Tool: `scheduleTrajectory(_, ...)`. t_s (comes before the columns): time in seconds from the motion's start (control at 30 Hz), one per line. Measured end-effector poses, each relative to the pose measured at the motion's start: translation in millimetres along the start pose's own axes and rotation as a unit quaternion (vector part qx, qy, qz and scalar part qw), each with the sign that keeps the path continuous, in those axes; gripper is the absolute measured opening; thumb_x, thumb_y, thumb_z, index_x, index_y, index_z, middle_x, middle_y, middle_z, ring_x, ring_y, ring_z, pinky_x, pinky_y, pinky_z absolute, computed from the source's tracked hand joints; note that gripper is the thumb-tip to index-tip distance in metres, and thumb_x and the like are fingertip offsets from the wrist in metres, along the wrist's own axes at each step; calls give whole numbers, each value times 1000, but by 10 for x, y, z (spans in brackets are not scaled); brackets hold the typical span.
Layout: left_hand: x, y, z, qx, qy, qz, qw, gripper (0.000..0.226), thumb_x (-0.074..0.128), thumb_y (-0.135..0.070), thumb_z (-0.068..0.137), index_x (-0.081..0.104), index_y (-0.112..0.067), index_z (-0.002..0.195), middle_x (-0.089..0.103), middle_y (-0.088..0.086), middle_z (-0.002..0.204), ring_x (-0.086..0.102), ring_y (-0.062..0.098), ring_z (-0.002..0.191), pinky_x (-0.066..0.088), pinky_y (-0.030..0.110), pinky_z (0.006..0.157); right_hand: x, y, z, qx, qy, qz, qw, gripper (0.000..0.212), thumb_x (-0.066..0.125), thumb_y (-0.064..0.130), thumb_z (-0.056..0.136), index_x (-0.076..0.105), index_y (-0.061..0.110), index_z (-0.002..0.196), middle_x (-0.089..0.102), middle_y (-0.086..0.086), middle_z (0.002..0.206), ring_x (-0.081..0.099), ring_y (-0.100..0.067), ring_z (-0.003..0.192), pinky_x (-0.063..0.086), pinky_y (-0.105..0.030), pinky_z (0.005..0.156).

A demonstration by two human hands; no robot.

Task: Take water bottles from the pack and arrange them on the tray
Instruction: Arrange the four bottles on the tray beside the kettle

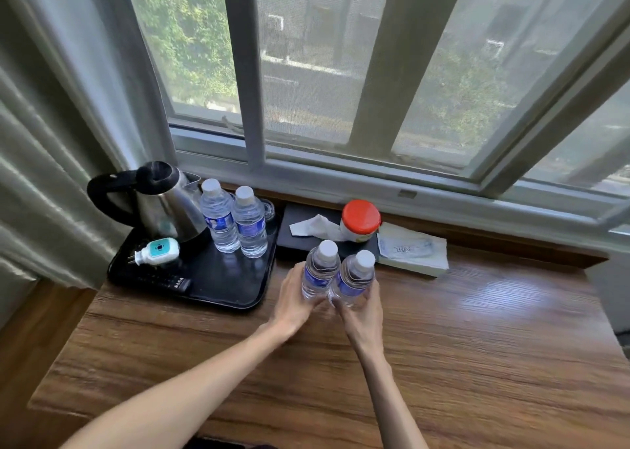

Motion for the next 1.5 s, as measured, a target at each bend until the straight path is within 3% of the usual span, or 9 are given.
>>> scheduleTrajectory(0.23, 4, 65, -3, -15, -54, -12, 998, 63, 88, -44, 62, 62, -26, 117, 75, -8, 106, 69, 3, 98, 57, 34, 83, -19, -31, 59, -6, -11, 36, 999, 54, 86, 27, 76, 55, 46, 116, 71, 17, 111, 65, 0, 105, 52, -35, 93)
scheduleTrajectory(0.37, -57, 125, -85, -24, -71, -27, 997, 57, 90, -43, 61, 65, -27, 110, 77, -11, 96, 70, -2, 91, 57, 33, 78, -13, -17, 4, -6, -11, 46, 999, 51, 86, 23, 74, 65, 30, 120, 74, 16, 107, 66, 3, 102, 52, -30, 88)
scheduleTrajectory(0.47, -193, 264, -201, -40, -80, -66, 994, 60, 91, -43, 59, 64, -32, 111, 78, -12, 96, 73, 2, 92, 59, 40, 81, 92, 27, -117, -9, 1, 57, 998, 50, 87, 25, 72, 68, 29, 118, 76, 15, 103, 67, 7, 97, 51, -26, 82)
scheduleTrajectory(0.57, -452, 362, -318, -53, -102, -100, 988, 60, 94, -36, 60, 66, -27, 112, 78, -8, 101, 73, 9, 98, 58, 45, 87, 278, 169, -226, -31, 26, 62, 997, 51, 89, 31, 71, 69, 28, 117, 75, 16, 106, 66, 7, 100, 52, -26, 87)
scheduleTrajectory(0.7, -953, 390, -413, -57, -148, -136, 978, 56, 93, -16, 62, 67, -17, 112, 77, -4, 103, 72, 11, 103, 57, 36, 93, 648, 466, -296, -63, 56, 65, 994, 53, 90, 33, 69, 69, 26, 117, 75, 14, 108, 68, 0, 102, 54, -28, 90)
scheduleTrajectory(0.87, -1524, 433, -322, -49, -187, -112, 975, 52, 92, -13, 62, 69, -18, 109, 77, -6, 100, 71, 4, 98, 58, 24, 88, 1149, 822, -371, -74, 56, 90, 992, 57, 91, 32, 70, 66, 29, 121, 74, 15, 110, 69, 1, 104, 55, -28, 92)
scheduleTrajectory(1.1, -1989, 583, -61, -52, -243, 9, 969, 50, 93, -23, 57, 71, -16, 101, 66, -1, 94, 66, 15, 91, 56, 30, 79, 1715, 971, -301, -56, 40, 90, 994, 54, 88, 29, 71, 65, 26, 119, 75, 11, 108, 70, -7, 100, 56, -38, 90)
scheduleTrajectory(1.27, -2085, 696, 135, -69, -233, 45, 969, 52, 93, -23, 55, 70, -20, 101, 65, -1, 96, 67, 15, 89, 56, 35, 80, 1904, 976, -231, -36, 14, 75, 996, 43, 87, 27, 71, 65, 23, 108, 75, 8, 96, 71, -11, 88, 56, -40, 84)
scheduleTrajectory(1.5, -2028, 867, 214, -97, -206, 55, 972, 48, 92, -21, 56, 64, -14, 94, 63, 2, 96, 65, 20, 88, 54, 37, 76, 2025, 886, -206, -27, -16, 46, 998, 48, 86, 36, 75, 62, 21, 115, 72, 7, 106, 67, -12, 94, 55, -37, 84)
Point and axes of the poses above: each hand's wrist, its own z-axis towards the middle knuckle, its own x-axis out of the palm, y = z × x, the point moved 7 cm from there along z, towards the middle knuckle
